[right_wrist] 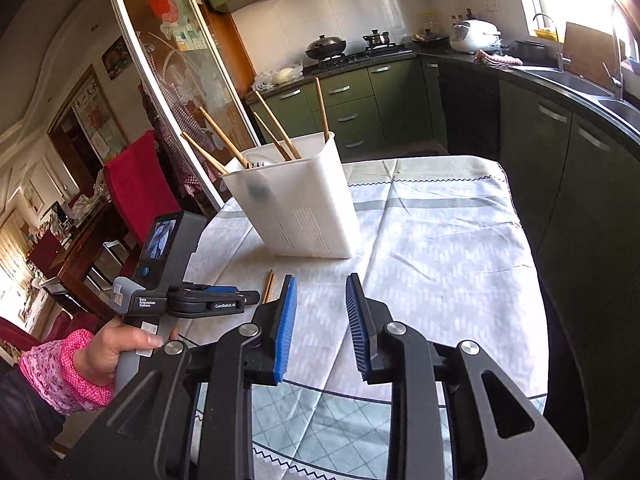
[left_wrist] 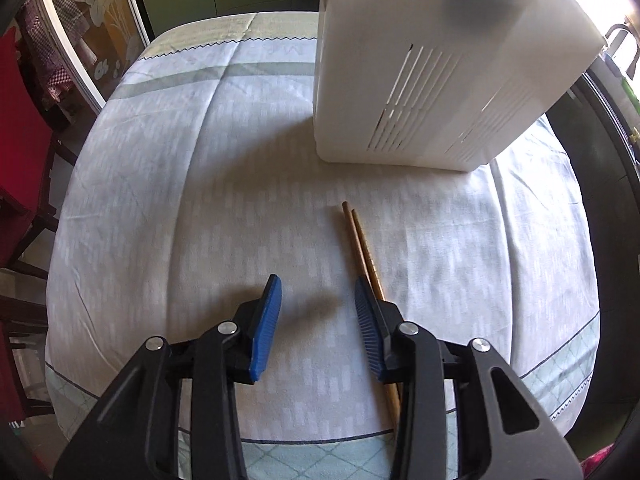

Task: Organize utensils
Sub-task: 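Grasp a wooden chopstick with the left gripper while the right gripper grasps the last chopstick, then lower both chopsticks into the white holder and open both grippers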

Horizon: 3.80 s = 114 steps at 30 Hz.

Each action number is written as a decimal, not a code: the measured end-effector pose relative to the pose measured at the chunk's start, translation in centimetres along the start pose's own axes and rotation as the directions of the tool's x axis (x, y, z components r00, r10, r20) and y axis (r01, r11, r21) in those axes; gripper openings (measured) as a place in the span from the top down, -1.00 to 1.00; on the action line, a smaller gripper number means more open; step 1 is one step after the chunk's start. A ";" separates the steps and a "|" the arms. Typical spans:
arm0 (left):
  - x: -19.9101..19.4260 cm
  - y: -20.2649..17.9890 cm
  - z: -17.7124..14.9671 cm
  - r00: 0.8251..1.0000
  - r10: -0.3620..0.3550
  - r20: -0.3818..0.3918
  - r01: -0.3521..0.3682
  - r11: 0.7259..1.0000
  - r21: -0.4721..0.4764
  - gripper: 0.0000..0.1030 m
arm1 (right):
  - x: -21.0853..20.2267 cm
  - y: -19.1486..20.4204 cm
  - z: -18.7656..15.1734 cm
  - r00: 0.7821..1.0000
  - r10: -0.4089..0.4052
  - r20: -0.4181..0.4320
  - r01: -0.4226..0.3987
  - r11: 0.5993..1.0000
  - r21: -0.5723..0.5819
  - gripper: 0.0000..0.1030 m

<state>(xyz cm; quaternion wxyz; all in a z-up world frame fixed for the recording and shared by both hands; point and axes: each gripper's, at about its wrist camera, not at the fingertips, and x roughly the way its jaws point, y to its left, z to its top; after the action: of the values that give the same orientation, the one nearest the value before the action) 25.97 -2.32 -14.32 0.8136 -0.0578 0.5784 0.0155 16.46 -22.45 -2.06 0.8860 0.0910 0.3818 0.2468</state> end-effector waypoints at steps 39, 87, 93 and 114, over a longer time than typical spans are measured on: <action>-13.0 -0.3 -6.0 0.897 -0.117 0.426 0.080 0.991 0.104 0.90 | 8.6 3.7 -0.2 0.966 -0.009 -0.259 -0.013 0.997 -0.080 0.31; -18.2 4.6 -11.9 0.761 -0.151 0.630 0.060 0.985 0.164 0.90 | 3.3 9.3 1.2 0.998 -0.055 0.016 0.057 0.984 -0.166 0.88; -18.5 4.2 -12.2 0.757 -0.152 0.636 0.053 0.984 0.172 0.90 | 0.2 9.4 0.0 0.995 -0.056 0.088 0.071 0.983 -0.172 0.88; -19.6 3.7 -12.0 0.741 -0.174 0.649 0.046 0.977 0.210 0.90 | -2.2 9.1 -0.7 0.980 -0.041 0.197 0.077 0.981 -0.177 0.88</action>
<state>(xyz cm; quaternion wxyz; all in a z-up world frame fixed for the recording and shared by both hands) 7.88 0.78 0.03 0.9670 -0.0088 0.2459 -0.0656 11.30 -15.73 2.05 0.9302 0.0209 0.2727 0.2446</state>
